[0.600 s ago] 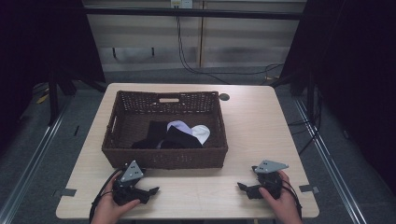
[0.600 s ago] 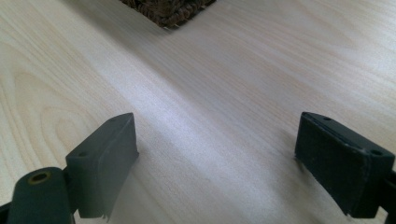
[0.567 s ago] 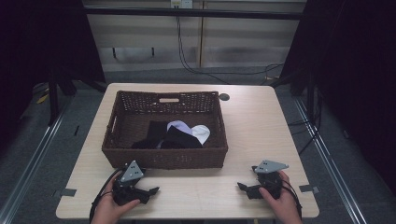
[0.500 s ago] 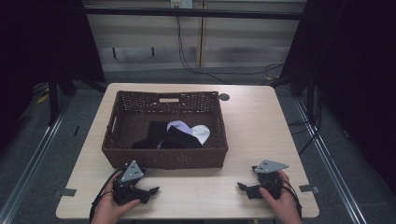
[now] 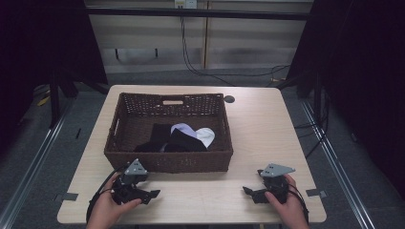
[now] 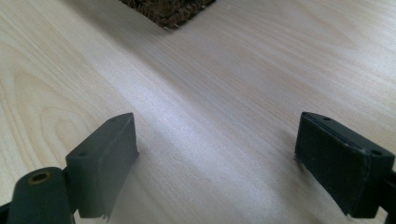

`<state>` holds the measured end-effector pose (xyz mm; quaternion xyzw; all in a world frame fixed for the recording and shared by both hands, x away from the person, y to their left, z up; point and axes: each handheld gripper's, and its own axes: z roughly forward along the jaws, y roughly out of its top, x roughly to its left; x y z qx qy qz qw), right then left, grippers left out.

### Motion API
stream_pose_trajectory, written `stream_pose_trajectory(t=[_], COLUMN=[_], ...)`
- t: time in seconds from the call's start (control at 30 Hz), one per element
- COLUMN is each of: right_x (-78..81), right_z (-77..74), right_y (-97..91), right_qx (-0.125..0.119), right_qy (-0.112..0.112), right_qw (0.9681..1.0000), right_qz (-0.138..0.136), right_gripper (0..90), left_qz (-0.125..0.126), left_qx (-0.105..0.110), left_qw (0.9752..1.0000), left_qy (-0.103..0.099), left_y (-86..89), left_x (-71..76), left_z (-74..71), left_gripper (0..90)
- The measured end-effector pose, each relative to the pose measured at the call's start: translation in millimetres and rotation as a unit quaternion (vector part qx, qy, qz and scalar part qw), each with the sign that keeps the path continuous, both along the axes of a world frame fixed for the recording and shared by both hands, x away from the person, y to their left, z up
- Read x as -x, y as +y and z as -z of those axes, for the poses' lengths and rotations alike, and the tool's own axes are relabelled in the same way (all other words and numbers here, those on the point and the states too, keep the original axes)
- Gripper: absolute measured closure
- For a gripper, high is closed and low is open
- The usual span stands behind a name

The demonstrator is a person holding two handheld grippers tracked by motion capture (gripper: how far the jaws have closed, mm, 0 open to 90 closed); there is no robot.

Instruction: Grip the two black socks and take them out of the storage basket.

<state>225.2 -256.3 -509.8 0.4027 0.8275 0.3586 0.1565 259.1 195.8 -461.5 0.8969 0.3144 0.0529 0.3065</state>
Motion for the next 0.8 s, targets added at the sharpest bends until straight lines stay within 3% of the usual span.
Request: stream_pose_trajectory(t=[0.2,0.3,0.43,0.57,0.8], right_x=[0.2,0.2,0.2,0.0,0.0], right_z=[-0.1,-0.1,-0.1,0.0,0.0], right_y=[0.1,0.0,0.0,0.0,0.0], right_qx=[0.0,0.0,0.0,0.0,0.0], right_qy=[0.001,0.001,0.001,0.0,0.0], right_qw=[1.0,1.0,1.0,1.0,1.0], right_qz=[0.001,0.001,0.001,0.0,0.0], right_gripper=[12.3,12.3,12.3,12.3,12.3], left_qz=[0.021,0.026,0.026,0.028,0.03], left_qx=[-0.033,-0.051,-0.07,-0.071,-0.074], left_qw=[0.9986,0.9973,0.9962,0.995,0.9942], left_qy=[0.036,0.046,0.044,0.065,0.072], left_y=[-4.3,-7.5,-15.1,-22.1,-35.9], left_x=[-8.4,-15.2,-26.2,-39.5,-66.1], left_z=[-38.1,-53.2,-77.3,-95.7,-121.8], left_gripper=[25.7,25.5,25.6,25.5,25.3])
